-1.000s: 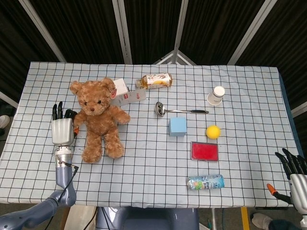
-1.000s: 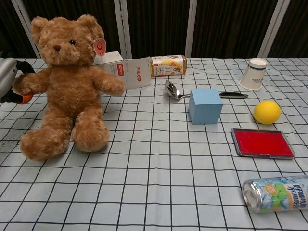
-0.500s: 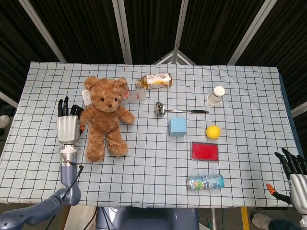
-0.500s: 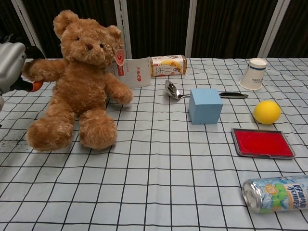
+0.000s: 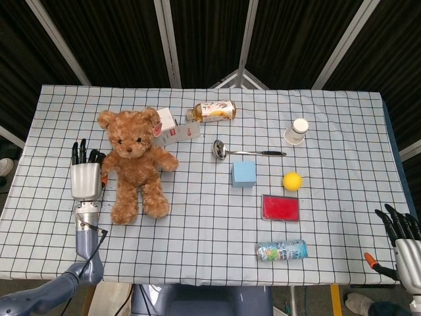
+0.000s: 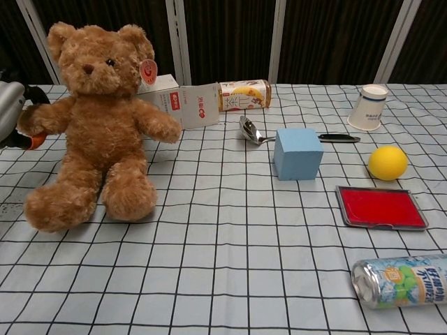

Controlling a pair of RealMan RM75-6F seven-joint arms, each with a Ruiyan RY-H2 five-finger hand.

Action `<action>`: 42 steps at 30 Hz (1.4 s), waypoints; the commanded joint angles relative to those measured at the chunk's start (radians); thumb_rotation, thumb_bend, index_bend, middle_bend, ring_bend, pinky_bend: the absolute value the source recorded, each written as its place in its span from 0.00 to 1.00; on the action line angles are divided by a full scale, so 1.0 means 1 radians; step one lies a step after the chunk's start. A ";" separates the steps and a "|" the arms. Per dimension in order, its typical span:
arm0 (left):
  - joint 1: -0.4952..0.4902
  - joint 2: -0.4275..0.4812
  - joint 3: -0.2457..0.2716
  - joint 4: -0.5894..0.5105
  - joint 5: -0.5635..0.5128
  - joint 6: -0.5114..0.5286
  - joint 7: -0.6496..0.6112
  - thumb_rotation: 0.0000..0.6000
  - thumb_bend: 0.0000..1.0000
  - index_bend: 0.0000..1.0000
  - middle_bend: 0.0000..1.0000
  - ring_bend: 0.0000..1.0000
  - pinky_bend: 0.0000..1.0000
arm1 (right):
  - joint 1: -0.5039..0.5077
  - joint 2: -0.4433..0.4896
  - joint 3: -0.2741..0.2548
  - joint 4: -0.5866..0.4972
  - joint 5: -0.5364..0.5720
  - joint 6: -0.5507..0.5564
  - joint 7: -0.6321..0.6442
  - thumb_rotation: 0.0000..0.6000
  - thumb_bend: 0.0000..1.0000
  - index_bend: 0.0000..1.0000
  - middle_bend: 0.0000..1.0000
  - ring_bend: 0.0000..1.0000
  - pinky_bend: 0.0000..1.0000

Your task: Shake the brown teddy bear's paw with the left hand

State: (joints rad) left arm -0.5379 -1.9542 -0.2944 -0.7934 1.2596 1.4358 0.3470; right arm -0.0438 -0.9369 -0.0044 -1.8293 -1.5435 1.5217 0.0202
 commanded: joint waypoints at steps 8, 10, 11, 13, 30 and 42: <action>-0.008 -0.001 0.003 -0.019 0.018 0.017 0.020 1.00 0.45 0.37 0.25 0.00 0.00 | -0.003 0.003 0.000 0.000 -0.001 0.007 0.008 1.00 0.22 0.12 0.06 0.09 0.00; -0.003 0.007 0.009 -0.030 0.016 0.007 0.034 1.00 0.44 0.33 0.20 0.00 0.00 | -0.002 0.005 -0.001 0.001 -0.003 0.005 0.008 1.00 0.22 0.12 0.06 0.09 0.00; -0.001 0.011 0.011 -0.035 0.015 0.005 0.040 1.00 0.43 0.32 0.18 0.00 0.00 | -0.002 0.006 -0.003 0.000 -0.004 0.002 0.008 1.00 0.22 0.12 0.06 0.09 0.00; 0.003 0.018 0.012 -0.040 0.014 0.002 0.047 1.00 0.43 0.28 0.14 0.00 0.00 | -0.001 0.007 -0.004 -0.002 -0.005 -0.001 0.008 1.00 0.22 0.12 0.06 0.09 0.00; 0.102 0.161 0.063 -0.233 0.036 0.050 0.039 1.00 0.41 0.09 0.03 0.00 0.00 | -0.001 0.010 -0.004 -0.006 -0.007 0.002 0.009 1.00 0.22 0.12 0.06 0.08 0.00; 0.373 0.493 0.117 -0.676 -0.010 0.202 -0.111 1.00 0.42 0.23 0.09 0.00 0.00 | -0.007 0.014 -0.008 -0.010 -0.023 0.018 0.013 1.00 0.22 0.12 0.06 0.08 0.00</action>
State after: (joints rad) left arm -0.2231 -1.5240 -0.1945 -1.4174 1.2622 1.5955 0.3062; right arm -0.0507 -0.9229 -0.0119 -1.8396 -1.5660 1.5389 0.0341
